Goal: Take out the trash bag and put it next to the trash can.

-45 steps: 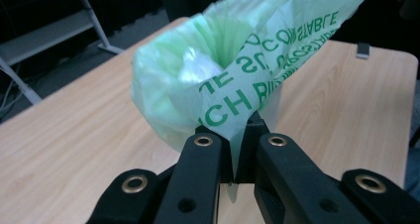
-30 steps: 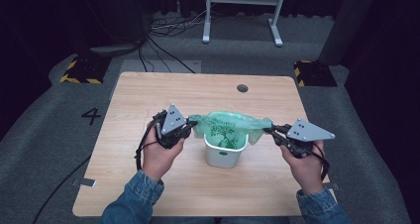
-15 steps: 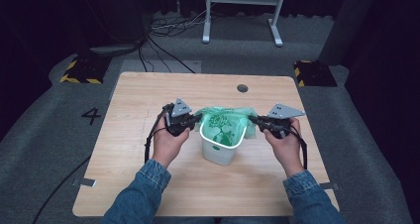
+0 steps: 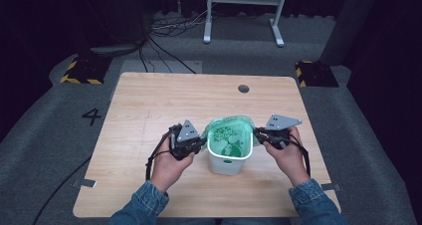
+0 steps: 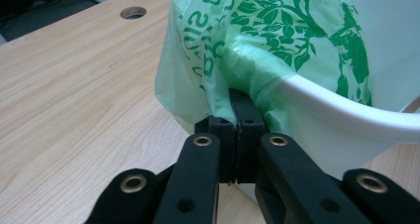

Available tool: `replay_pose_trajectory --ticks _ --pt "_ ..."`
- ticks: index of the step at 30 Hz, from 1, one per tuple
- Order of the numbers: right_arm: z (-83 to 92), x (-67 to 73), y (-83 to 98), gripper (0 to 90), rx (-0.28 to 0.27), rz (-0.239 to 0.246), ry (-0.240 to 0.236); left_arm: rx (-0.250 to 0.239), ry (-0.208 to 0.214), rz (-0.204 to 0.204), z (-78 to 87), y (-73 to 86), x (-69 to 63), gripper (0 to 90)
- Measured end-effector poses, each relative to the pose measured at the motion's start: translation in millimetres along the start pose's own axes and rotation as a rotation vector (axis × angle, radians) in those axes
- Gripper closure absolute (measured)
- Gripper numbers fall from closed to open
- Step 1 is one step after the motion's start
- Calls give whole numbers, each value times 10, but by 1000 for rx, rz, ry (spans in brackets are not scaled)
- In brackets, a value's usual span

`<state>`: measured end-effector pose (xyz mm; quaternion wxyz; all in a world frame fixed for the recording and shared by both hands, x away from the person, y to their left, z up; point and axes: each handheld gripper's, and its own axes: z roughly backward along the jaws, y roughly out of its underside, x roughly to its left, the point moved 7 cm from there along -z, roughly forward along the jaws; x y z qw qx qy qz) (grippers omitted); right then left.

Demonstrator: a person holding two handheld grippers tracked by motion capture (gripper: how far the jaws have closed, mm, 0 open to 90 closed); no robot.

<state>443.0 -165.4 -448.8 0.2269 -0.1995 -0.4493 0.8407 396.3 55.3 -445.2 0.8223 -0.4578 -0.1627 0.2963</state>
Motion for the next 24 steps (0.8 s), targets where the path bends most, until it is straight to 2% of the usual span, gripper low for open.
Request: replay_pose_trajectory --ticks 2,4,5,6,7,8,9,11,13,15,18,22,24 --pt "41 -18 4 697 -12 4 41 -11 -13 5 29 -5 25 844" --pt "103 -49 7 553 -36 -3 75 -57 -41 30 71 -27 71 765" --pt "143 -70 10 478 -47 -13 96 -81 -54 51 100 -34 95 677" --pt "186 -93 13 428 -58 -21 115 -86 -71 66 130 -30 120 608" --pt "232 -111 18 404 -67 -30 122 -85 -103 77 164 -18 149 502" --pt "278 -121 24 388 -72 -41 122 -89 -134 82 208 -4 175 411" --pt "323 -126 36 365 -74 -50 121 -99 -154 86 263 13 191 367" --pt "416 -134 66 350 -74 -52 118 -117 -167 98 381 50 203 329" --pt "517 -142 97 336 -80 -57 125 -117 -194 93 494 90 209 286" --pt "609 -131 110 336 -94 -69 126 -135 -203 87 577 121 198 280" --pt "722 -84 60 337 -128 -74 128 -131 -206 96 651 179 170 266" --pt "815 42 -131 363 -170 -63 118 -129 -195 114 682 239 125 262" --pt "803 143 -258 366 -170 -45 100 -124 -196 125 662 277 119 259"
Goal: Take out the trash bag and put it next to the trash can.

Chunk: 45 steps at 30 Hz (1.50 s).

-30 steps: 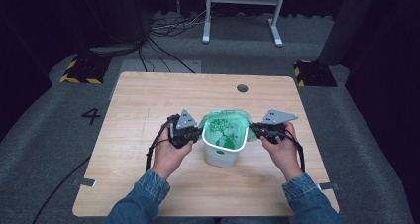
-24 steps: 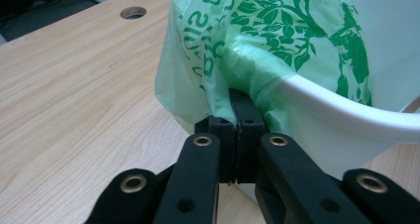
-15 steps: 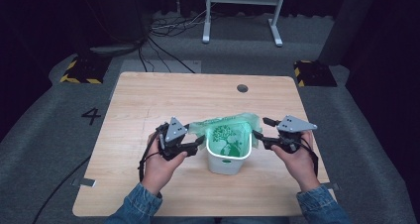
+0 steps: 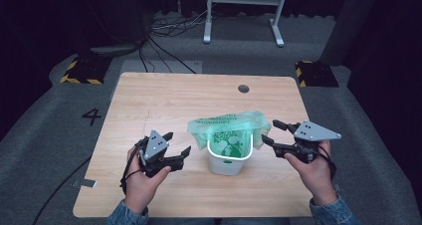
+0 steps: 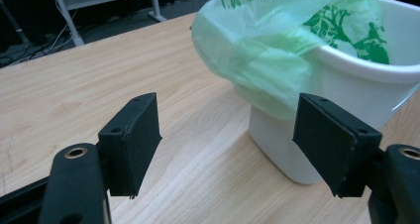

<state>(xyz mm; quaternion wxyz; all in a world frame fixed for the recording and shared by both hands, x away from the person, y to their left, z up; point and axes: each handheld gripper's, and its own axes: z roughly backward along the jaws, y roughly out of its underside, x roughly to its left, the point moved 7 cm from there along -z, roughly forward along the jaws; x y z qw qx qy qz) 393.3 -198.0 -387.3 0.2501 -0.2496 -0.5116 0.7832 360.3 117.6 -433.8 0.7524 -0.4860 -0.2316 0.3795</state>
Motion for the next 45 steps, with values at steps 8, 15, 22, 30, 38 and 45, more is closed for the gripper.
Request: replay_pose_trajectory --ticks 8,15,22,30,38,45 --pt "-241 415 -380 359 -1 86 -106 30 83 13 -226 66 -149 266" --pt "-310 474 -361 363 13 81 -125 61 118 -35 -533 46 -120 698" --pt "-363 455 -378 363 35 75 -138 -39 72 -11 -503 -351 31 897" --pt "-622 594 -567 294 67 106 -192 -66 72 -48 -544 -676 4 898" --pt "-958 774 -668 361 104 162 -229 -33 76 -40 -301 -406 36 480" --pt "-1179 562 -594 404 147 126 -148 -12 148 -51 -109 -169 -43 304"
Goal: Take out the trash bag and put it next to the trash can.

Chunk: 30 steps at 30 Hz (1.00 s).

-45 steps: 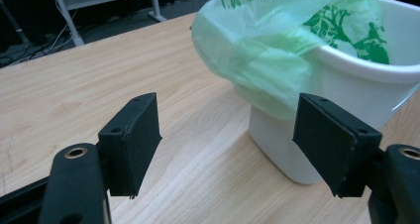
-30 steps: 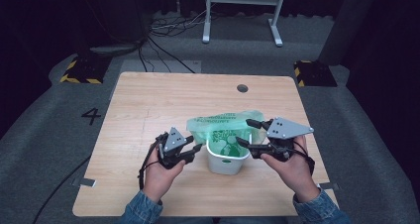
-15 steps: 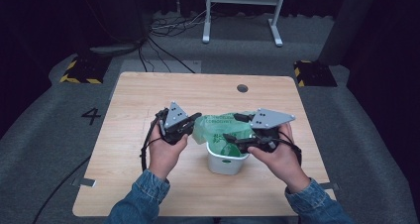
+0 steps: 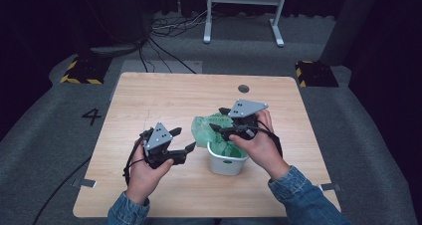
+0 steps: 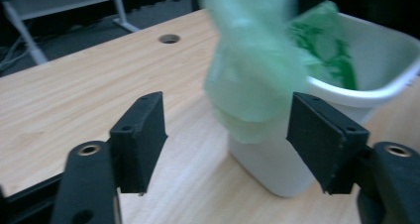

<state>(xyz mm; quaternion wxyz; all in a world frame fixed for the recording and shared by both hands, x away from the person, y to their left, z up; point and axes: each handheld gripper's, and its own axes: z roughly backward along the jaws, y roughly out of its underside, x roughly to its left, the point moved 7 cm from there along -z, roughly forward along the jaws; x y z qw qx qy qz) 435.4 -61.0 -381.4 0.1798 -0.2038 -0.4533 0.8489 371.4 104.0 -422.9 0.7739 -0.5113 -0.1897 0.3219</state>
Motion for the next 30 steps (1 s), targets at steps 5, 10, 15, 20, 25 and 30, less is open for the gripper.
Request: replay_pose_trajectory --ticks 5,10,15,20,25,30 --pt "-78 -44 71 387 20 -34 -7 28 36 -43 -236 14 -101 399" --pt "-25 26 24 326 3 -26 -56 60 2 -24 -387 4 13 890" --pt "-5 112 -15 288 18 -8 -121 0 -51 -10 -368 -196 101 898" --pt "-81 180 -61 280 50 29 -146 -66 -52 -58 -400 -500 -1 898" --pt "-178 121 -60 407 79 29 -130 -93 -24 -110 -422 -544 -125 886" --pt "-143 131 -7 832 119 65 -146 -163 -85 -41 -356 -525 -27 511"
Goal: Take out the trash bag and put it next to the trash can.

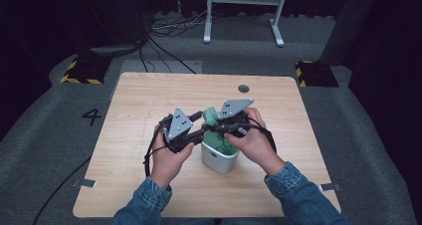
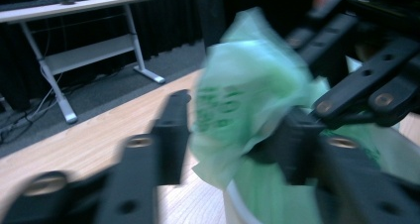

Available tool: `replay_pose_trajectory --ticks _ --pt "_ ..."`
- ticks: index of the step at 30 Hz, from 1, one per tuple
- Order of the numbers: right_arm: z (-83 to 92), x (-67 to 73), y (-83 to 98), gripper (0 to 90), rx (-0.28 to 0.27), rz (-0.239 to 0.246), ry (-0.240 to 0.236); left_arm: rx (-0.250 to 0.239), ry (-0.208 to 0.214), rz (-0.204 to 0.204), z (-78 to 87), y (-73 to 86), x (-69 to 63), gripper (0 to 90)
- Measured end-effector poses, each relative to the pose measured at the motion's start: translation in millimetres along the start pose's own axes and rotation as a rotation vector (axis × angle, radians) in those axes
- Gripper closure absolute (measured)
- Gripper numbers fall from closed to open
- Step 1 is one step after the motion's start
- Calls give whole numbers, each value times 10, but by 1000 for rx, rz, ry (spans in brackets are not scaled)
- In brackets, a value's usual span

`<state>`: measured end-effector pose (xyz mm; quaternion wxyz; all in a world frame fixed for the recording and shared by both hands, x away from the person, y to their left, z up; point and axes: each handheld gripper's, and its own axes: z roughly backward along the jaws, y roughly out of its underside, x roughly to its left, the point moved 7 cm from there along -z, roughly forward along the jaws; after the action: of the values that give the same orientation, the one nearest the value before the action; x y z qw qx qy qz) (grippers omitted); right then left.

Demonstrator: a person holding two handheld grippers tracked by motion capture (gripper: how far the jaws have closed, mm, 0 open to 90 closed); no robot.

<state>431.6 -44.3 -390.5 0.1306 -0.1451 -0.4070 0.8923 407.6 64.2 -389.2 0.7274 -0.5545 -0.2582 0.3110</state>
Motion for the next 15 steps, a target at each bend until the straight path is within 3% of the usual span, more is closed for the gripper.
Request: replay_pose_trajectory --ticks 2,5,7,9,12,15 --pt "59 -3 -9 851 -33 -22 13 1 -19 26 32 53 64 417" --pt "171 -17 -33 857 -88 -36 52 78 -19 36 44 159 115 431" --pt "239 -9 -45 857 -118 -45 65 86 -2 45 32 212 111 511" --pt "304 9 -48 865 -140 -48 80 125 31 61 26 262 71 613" --pt "427 47 -37 863 -180 -55 95 135 88 90 0 291 3 717" --pt "556 56 3 844 -217 -89 103 158 76 86 8 282 -32 737"
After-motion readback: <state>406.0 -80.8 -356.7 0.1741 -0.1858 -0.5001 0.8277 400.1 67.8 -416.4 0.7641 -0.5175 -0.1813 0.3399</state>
